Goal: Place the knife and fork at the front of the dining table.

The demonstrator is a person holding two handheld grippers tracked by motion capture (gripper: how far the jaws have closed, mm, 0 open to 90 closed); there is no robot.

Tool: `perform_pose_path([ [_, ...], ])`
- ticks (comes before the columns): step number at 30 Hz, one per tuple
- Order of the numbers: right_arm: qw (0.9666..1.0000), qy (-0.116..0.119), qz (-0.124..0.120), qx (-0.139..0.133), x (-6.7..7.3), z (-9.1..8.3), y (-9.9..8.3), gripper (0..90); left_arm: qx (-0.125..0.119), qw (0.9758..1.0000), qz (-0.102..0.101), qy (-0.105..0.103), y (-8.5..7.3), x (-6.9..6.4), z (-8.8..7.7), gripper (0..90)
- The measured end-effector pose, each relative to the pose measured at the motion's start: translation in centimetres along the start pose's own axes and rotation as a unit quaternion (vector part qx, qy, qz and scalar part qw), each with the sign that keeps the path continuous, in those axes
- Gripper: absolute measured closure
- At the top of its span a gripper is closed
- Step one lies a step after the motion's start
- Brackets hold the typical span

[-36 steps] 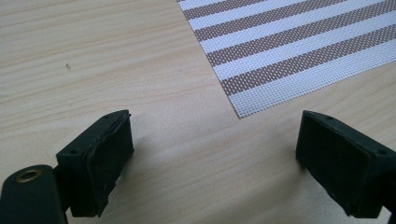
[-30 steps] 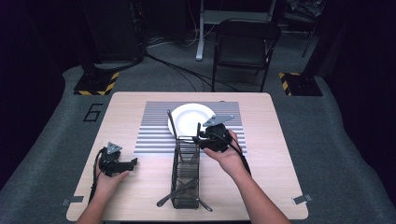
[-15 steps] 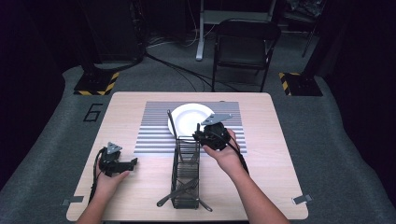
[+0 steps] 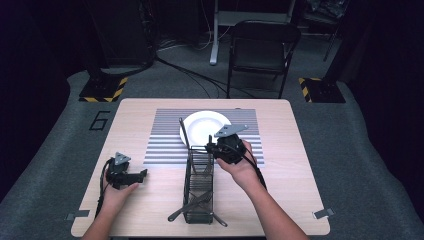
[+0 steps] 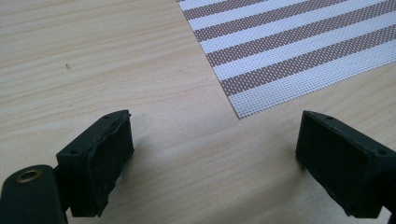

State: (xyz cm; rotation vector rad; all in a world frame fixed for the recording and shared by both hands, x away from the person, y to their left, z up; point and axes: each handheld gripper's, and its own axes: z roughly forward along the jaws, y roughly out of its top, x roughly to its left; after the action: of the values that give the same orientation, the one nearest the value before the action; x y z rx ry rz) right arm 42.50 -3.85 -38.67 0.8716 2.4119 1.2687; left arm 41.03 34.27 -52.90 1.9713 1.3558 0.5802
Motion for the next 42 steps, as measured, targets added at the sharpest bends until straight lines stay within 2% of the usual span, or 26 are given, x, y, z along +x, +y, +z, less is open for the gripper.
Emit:
perform_pose_path([
  [12, 0.9997, 0.003, -0.001, 0.023, 0.5, 0.8, -1.0, 84.0, 0.0, 1.0, 0.0, 0.0, 0.0, 0.0, 0.0, 10.8],
  [20, 0.9995, 0.002, -0.015, 0.028, 0.7, 1.1, -1.0, 84.4, 0.0, 1.0, 0.0, 0.0, 0.0, 0.0, 0.0, 10.8],
  [31, 0.999, -0.003, -0.02, 0.041, 0.9, 1.6, -1.2, 84.2, 0.0, 1.0, 0.0, 0.0, 0.0, 0.0, 0.0, 10.8],
  [38, 0.9985, -0.001, -0.021, 0.05, 1.2, 2.0, -1.2, 84.3, 0.0, 1.0, 0.0, 0.0, 0.0, 0.0, 0.0, 10.8],
  [42, 0.9982, 0.003, -0.031, 0.052, 1.4, 2.1, -1.2, 86.0, 0.0, 1.0, 0.0, 0.0, 0.0, 0.0, 0.0, 10.8],
])
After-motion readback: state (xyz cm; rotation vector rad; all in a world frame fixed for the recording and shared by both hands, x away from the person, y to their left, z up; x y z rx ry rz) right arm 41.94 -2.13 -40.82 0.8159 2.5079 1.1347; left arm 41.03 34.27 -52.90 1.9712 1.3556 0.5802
